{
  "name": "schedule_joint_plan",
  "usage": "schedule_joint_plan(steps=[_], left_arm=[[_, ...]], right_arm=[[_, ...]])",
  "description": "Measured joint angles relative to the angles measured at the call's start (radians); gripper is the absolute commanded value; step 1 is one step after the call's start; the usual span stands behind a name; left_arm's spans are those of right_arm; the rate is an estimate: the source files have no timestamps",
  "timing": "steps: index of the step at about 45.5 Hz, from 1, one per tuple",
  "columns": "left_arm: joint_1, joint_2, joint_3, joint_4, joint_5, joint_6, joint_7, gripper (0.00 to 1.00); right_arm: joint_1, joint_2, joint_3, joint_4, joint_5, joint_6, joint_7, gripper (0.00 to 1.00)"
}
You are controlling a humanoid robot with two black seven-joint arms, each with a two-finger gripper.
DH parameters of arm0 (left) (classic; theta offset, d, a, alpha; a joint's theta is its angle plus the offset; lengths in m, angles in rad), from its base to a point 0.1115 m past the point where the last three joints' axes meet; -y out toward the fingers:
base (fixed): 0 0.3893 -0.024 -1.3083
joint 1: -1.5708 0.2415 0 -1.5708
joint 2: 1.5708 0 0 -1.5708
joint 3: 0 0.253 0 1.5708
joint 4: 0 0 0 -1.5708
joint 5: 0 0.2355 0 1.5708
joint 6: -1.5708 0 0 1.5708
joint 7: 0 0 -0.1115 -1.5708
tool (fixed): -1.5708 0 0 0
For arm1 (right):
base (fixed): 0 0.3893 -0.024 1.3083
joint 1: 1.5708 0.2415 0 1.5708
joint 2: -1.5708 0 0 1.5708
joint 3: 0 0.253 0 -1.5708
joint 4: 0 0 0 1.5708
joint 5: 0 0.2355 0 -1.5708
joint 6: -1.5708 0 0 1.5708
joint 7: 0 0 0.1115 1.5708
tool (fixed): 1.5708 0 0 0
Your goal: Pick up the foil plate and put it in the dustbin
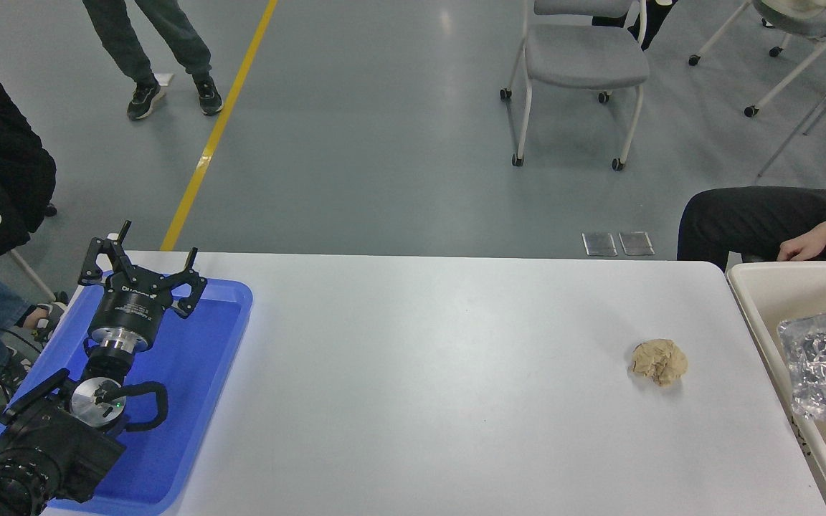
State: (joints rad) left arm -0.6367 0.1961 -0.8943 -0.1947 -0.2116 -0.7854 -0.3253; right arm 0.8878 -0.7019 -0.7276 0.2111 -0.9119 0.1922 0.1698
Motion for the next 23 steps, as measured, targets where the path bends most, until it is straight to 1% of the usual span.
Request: schedule_joint_plan(steps=[16, 23], left_arm=[[0.000, 0.000, 0.000, 0.000, 0.000, 0.000, 0.000, 1.00], [-0.001, 0.000, 0.000, 0.000, 0.000, 0.000, 0.000, 1.00]], right_arm=[[0.000, 0.005, 0.029, -0.004, 0.005, 0.003, -0.002, 1.00], [0.069, -0.002, 0.031, 0.065, 0.010, 0.014, 0.004, 1.00]])
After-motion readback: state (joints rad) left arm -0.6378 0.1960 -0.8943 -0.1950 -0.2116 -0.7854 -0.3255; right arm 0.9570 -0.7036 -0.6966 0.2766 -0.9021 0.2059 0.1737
